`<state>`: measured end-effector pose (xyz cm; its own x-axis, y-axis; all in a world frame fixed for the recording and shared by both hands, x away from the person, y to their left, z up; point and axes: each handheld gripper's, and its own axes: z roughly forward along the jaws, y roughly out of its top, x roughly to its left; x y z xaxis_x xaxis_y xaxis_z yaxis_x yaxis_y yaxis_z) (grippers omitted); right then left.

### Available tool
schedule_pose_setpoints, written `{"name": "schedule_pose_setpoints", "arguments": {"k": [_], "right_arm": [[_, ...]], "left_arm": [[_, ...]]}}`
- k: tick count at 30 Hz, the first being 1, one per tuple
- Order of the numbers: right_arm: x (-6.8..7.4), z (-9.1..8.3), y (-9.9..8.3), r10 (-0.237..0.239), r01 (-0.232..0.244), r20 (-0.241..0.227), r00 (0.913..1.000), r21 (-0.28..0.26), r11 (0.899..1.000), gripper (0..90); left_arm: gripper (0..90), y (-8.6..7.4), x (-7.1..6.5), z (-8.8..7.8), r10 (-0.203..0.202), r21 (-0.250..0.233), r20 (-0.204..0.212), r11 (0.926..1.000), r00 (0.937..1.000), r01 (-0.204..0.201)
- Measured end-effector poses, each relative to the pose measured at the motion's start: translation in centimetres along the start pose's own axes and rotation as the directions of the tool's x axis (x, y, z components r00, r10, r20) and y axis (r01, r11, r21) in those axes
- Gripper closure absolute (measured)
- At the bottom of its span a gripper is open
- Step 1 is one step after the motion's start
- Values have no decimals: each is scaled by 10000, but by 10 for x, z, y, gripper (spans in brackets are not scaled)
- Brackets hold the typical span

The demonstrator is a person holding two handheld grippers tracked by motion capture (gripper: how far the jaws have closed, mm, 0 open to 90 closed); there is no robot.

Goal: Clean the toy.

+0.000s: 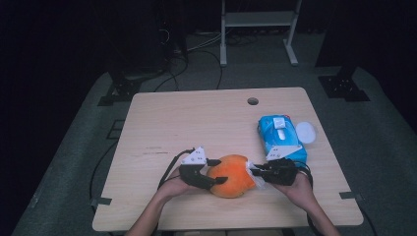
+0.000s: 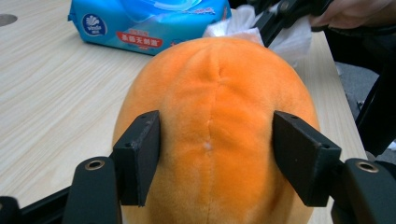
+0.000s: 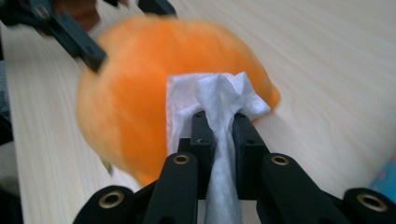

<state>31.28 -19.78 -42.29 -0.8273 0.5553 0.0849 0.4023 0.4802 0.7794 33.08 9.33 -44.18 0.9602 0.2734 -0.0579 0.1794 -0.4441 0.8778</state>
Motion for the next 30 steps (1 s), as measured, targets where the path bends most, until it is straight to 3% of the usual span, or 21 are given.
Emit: {"name": "schedule_pose_setpoints", "arguments": {"k": [4,6,9,13,15,19,20,22,25,28,30], "right_arm": [[10,-3,12,-258,230,-363,9990,-747,9969,803],[11,-3,15,-255,211,-452,9987,-956,9952,803],[6,-2,12,-73,39,-415,9991,-806,9967,803],[0,-3,7,-46,50,112,9999,-380,9993,803],[5,-4,9,-220,228,195,9996,-418,9989,803],[22,-2,21,-708,662,-489,9963,-890,9938,803],[26,0,23,-947,917,-364,9948,-762,9929,803],[28,4,22,-1149,1141,-135,9933,-533,9920,803],[23,4,17,-939,929,-173,9954,-539,9942,803],[19,0,13,-935,936,41,9956,-385,9949,803],[15,-4,10,-777,780,83,9969,-362,9963,803]], "left_arm": [[333,6,-12,7,644,212,11,9977,9979,-644],[333,7,-14,8,747,258,-8,9969,9972,-747],[336,6,-12,6,659,174,1,9977,9978,-659],[331,8,-14,8,741,242,-83,9970,9972,-739],[320,10,-16,10,892,327,-130,9955,9959,-887],[314,13,-20,12,1121,434,-235,9929,9934,-1110],[306,13,-20,12,1146,449,-263,9925,9931,-1134],[280,14,-19,10,983,279,-141,9948,9951,-979],[199,14,-14,3,758,-26,45,9971,9971,-758],[114,11,-5,0,108,235,-207,9997,9997,-103],[105,7,-1,3,-429,339,-74,9985,9991,431]]}}
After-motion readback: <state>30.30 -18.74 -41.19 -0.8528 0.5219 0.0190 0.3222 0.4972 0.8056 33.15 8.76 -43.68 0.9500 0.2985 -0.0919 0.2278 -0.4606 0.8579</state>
